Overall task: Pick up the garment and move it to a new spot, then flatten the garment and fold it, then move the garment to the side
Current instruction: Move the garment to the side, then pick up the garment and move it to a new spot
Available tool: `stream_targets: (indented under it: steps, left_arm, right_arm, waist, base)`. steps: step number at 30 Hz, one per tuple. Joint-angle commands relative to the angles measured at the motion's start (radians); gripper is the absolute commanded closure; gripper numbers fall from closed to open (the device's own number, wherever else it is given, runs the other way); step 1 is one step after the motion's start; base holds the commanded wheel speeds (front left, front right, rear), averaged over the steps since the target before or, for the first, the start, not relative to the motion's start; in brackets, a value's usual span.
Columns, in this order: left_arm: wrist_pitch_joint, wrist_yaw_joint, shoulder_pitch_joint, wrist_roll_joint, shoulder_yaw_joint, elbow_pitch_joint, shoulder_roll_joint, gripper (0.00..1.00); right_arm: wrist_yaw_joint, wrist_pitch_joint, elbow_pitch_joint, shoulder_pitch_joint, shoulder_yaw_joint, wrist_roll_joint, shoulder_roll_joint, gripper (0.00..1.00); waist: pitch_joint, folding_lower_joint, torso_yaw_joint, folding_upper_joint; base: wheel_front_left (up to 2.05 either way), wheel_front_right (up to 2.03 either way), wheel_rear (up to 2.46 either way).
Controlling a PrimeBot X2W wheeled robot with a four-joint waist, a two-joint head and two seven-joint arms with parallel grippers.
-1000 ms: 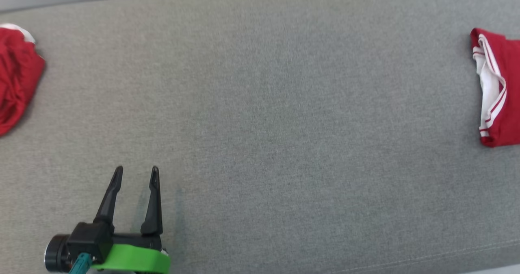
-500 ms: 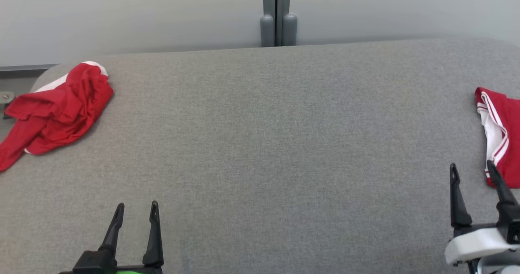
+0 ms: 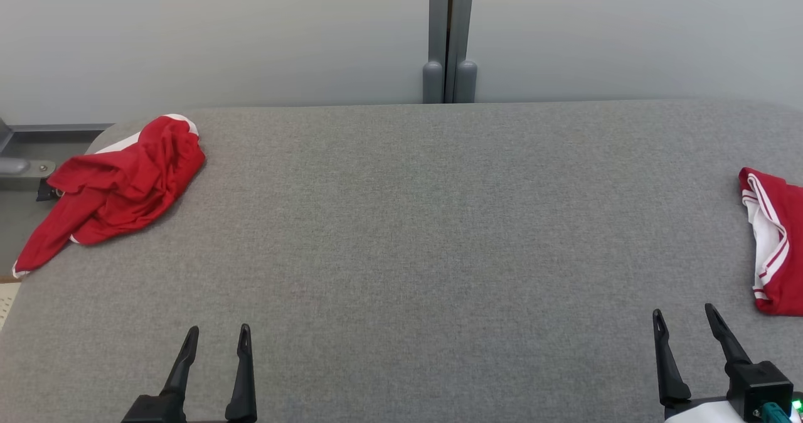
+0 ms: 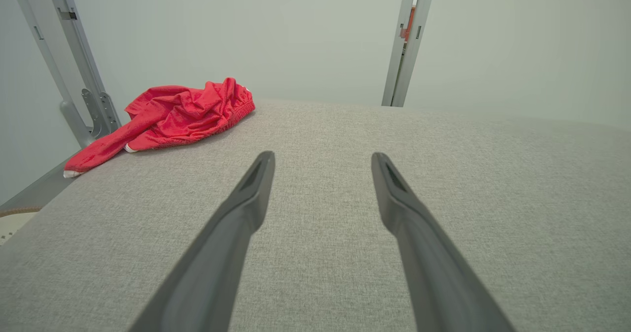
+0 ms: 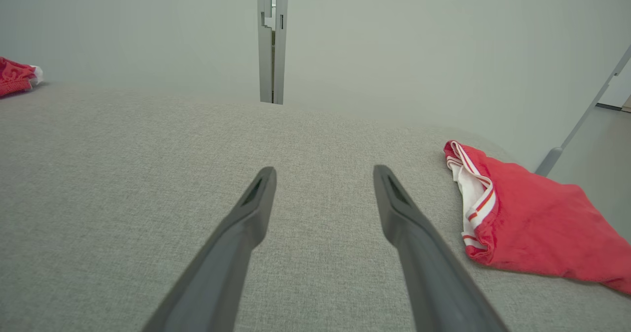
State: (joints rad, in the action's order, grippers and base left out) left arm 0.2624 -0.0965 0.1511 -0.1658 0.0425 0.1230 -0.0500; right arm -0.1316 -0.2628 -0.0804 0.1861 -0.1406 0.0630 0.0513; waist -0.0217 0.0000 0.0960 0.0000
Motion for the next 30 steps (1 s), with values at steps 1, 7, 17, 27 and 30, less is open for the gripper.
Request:
stream_targets:
  steps: [1, 7, 17, 27, 30]
  left_arm:
    - [0.003, -0.003, 0.004, 0.008, -0.002, 0.000, -0.001, 0.00]
    - [0.003, -0.008, -0.006, 0.013, 0.000, 0.001, -0.001, 0.00]
    - [0.003, 0.001, 0.002, 0.006, 0.008, 0.002, -0.002, 0.00]
    - [0.003, 0.002, 0.060, 0.015, -0.039, 0.000, -0.002, 0.00]
    - [0.003, -0.005, 0.064, 0.019, -0.049, -0.006, -0.002, 0.00]
  right_arm:
    - [0.002, -0.002, -0.004, 0.009, 0.003, -0.004, 0.001, 0.00]
    - [0.002, -0.002, -0.005, 0.003, 0.008, -0.018, 0.000, 0.00]
    - [0.002, -0.002, -0.006, 0.022, 0.039, -0.050, 0.000, 0.00]
    - [0.002, -0.002, -0.028, 0.018, 0.096, -0.057, 0.000, 0.00]
    - [0.002, -0.003, -0.031, 0.004, 0.106, -0.054, 0.001, 0.00]
  waist:
    - [-0.002, 0.0000, -0.005, 0.0000]
    - [0.000, 0.0000, -0.003, 0.0000]
    - [-0.015, 0.0000, 0.157, 0.0000]
    - [-0.039, 0.0000, 0.336, 0.0000]
    - [-0.034, 0.0000, 0.336, 0.0000]
  base:
    - [0.00, 0.00, 0.00]
    - [0.00, 0.00, 0.00]
    - [0.00, 0.00, 0.00]
    - [0.00, 0.00, 0.00]
    - [0.00, 0.00, 0.00]
